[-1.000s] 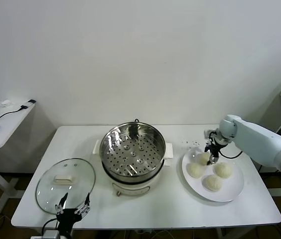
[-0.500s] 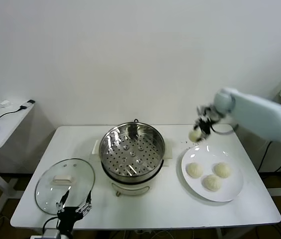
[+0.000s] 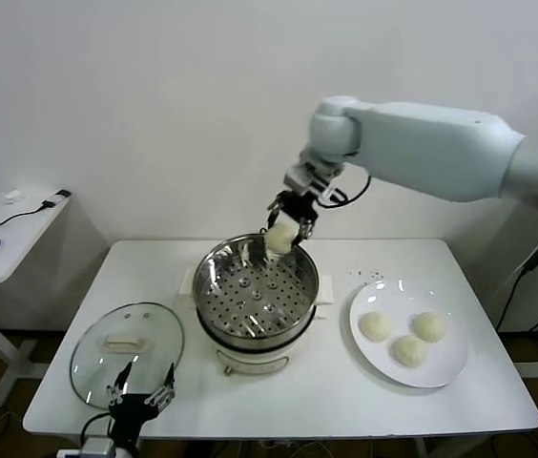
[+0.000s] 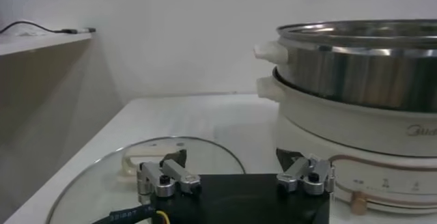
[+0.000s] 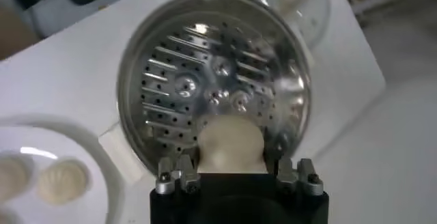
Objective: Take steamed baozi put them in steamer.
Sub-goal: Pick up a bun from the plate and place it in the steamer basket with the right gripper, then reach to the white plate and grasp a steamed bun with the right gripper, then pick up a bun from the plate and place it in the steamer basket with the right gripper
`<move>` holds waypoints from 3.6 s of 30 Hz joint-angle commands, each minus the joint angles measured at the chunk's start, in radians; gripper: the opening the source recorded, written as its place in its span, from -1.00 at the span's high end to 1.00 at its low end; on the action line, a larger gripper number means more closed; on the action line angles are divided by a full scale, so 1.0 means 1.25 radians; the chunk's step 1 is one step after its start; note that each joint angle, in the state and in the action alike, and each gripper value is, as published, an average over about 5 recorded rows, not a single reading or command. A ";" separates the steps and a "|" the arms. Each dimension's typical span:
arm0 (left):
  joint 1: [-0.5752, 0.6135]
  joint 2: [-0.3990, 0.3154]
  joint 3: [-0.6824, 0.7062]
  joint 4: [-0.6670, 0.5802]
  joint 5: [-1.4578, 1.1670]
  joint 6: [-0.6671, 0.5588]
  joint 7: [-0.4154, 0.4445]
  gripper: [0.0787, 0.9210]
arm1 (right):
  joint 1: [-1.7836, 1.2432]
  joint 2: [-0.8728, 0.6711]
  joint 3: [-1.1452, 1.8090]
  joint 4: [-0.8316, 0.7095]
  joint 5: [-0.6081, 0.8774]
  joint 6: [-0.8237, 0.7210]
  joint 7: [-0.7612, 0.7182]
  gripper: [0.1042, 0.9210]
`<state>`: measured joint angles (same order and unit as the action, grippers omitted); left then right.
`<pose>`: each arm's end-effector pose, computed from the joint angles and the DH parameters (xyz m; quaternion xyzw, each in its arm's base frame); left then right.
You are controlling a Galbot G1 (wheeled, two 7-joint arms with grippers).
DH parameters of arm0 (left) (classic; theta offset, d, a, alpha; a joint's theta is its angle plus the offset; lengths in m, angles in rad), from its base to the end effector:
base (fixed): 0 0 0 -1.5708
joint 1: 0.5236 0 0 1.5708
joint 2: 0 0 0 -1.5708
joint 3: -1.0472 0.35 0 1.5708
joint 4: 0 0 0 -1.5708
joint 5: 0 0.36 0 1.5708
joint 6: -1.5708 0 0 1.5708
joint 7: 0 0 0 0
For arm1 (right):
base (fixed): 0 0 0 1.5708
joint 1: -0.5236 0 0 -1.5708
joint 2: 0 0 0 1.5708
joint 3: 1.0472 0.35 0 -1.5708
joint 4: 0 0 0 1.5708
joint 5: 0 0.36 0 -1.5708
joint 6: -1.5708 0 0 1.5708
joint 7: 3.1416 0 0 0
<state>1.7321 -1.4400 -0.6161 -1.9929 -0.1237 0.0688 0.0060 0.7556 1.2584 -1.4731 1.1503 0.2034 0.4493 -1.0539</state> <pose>0.1287 0.0565 -0.3593 0.0105 -0.9867 -0.0176 0.1611 0.5810 0.1321 -0.0023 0.6630 -0.2060 0.7189 0.0346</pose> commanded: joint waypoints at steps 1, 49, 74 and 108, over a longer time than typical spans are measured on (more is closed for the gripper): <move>0.000 0.000 0.003 0.002 0.001 -0.001 -0.001 -0.77 | -0.198 0.072 0.103 -0.163 -0.386 0.233 0.108 -0.28; -0.006 0.001 0.019 -0.005 0.009 -0.003 -0.013 -0.77 | 0.342 -0.470 -0.599 0.402 0.454 -0.579 0.172 -0.76; 0.001 -0.003 0.012 0.006 0.011 -0.006 -0.015 -0.77 | -0.310 -0.334 -0.083 0.027 0.304 -0.656 0.261 -0.76; 0.032 0.000 0.011 -0.033 0.024 -0.011 -0.020 -0.77 | 0.295 -0.269 -0.330 0.168 0.544 -0.589 0.080 -0.24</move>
<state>1.7663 -1.4461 -0.6026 -2.0165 -0.0925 0.0552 -0.0189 0.7039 0.8756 -1.7385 1.2657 0.6739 -0.2996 -0.8769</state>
